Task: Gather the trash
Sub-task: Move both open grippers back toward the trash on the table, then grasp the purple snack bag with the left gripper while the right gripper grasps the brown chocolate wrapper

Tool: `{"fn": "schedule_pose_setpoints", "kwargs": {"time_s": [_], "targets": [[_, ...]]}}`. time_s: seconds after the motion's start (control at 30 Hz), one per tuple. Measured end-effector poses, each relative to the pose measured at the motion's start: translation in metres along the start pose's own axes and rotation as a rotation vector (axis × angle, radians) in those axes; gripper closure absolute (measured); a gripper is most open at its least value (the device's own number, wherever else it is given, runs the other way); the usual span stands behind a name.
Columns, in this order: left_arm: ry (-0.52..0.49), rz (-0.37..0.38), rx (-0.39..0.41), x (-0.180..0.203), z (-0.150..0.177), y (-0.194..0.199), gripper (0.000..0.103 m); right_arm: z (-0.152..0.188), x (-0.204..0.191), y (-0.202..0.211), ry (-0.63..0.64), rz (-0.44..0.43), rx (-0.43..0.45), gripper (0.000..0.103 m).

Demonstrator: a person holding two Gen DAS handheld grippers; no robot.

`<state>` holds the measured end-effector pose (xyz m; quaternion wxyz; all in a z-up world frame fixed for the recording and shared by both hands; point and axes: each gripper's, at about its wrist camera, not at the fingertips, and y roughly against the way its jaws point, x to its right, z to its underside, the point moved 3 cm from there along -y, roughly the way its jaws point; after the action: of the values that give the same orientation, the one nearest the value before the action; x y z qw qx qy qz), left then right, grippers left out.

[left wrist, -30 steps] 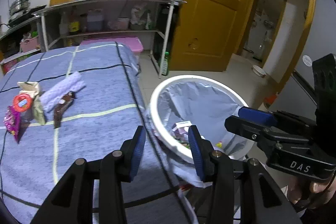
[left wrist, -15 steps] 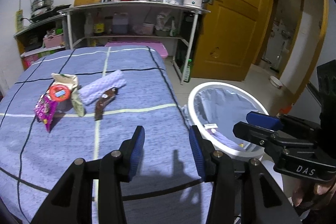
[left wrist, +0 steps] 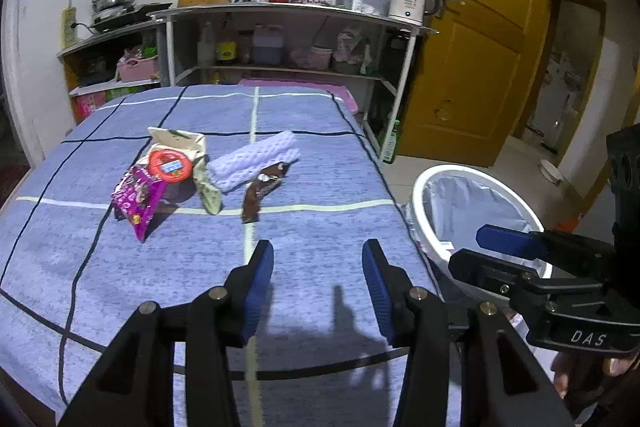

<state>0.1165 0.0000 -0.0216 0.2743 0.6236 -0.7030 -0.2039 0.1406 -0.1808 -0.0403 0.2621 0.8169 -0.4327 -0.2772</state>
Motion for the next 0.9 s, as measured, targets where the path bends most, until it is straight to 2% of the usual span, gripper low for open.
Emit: {"fn": "schedule_pose_setpoints", "kwargs": {"time_s": [0.4,0.9], "targets": [[0.055,-0.053,-0.006,-0.039,0.002,-0.005,0.052,-0.016,-0.020,-0.033,0.044,-0.011,-0.044,0.048],[0.180,-0.157,0.006,-0.122,-0.003,-0.012,0.046,-0.044,-0.048,-0.089,0.061,-0.065,-0.099,0.048]]}}
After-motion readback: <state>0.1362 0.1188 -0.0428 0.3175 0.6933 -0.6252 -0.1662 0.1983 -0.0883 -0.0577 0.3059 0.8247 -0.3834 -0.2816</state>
